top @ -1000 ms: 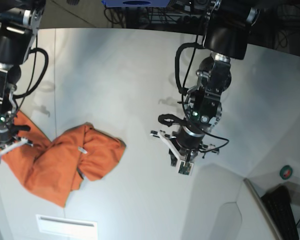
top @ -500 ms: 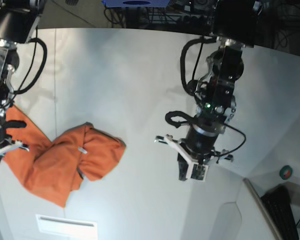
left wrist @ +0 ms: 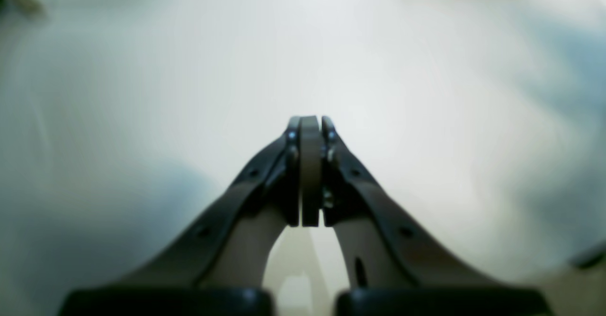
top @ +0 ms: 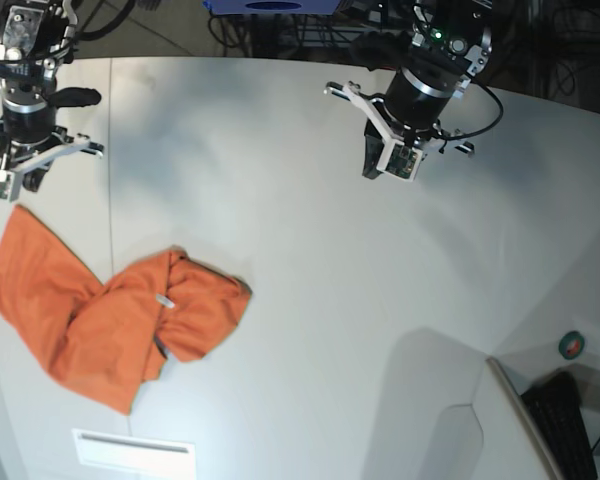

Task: Layout the t-shirt on the table in an organized manner, then fold the t-shirt properly
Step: 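Move both grippers down toward the crumpled orange t-shirt, then grasp the orange t-shirt fabric with the right gripper and lift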

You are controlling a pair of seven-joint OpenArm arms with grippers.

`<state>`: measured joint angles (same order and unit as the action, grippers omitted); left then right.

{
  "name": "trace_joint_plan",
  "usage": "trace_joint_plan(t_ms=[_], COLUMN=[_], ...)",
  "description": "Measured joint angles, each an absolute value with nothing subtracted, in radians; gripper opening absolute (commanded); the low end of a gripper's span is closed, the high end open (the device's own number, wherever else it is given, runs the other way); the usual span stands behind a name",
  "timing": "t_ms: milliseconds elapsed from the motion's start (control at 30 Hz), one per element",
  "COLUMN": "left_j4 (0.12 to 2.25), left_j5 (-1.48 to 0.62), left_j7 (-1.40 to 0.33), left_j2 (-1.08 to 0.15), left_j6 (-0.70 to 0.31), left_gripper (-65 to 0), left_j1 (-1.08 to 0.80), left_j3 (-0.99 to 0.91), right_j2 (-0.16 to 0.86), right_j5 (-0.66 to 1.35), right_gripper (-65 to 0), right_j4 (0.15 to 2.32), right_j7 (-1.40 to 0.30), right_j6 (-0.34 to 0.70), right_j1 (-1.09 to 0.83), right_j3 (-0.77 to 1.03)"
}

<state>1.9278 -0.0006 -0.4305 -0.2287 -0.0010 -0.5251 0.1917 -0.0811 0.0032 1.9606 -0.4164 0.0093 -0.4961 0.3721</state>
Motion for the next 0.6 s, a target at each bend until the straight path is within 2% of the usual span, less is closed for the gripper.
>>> trace_joint_plan(t_ms=[133, 300, 367, 467, 600], left_j4=[1.922, 1.874, 1.749, 1.551, 1.419], left_j5=[0.000, 0.010, -0.002, 0.001, 0.000], left_j7=[-0.427, -0.400, -0.412, -0.430, -0.414], left_j2=[-0.223, -0.190, -0.180, -0.155, -0.141], left_j6=[0.001, 0.017, -0.014, 0.002, 0.003], left_gripper=[-65.0, -65.0, -65.0, -65.0, -65.0], left_j1=[-0.465, -0.317, -0.244, -0.164, -0.115], left_j3=[0.197, 0.232, 0.269, 0.287, 0.285], right_j2=[-0.058, 0.032, 0.054, 0.051, 0.052], right_j5=[0.001, 0.001, 0.001, 0.002, 0.000], right_gripper=[-65.0, -65.0, -65.0, -65.0, -65.0], right_j4=[1.893, 1.719, 1.592, 1.390, 1.215], right_j7=[-0.425, -0.400, -0.406, -0.419, -0.402], right_j6=[0.003, 0.006, 0.007, 0.010, 0.008], right_j1=[-0.392, -0.225, -0.169, -0.062, 0.082], right_j3=[0.374, 0.317, 0.272, 0.236, 0.228])
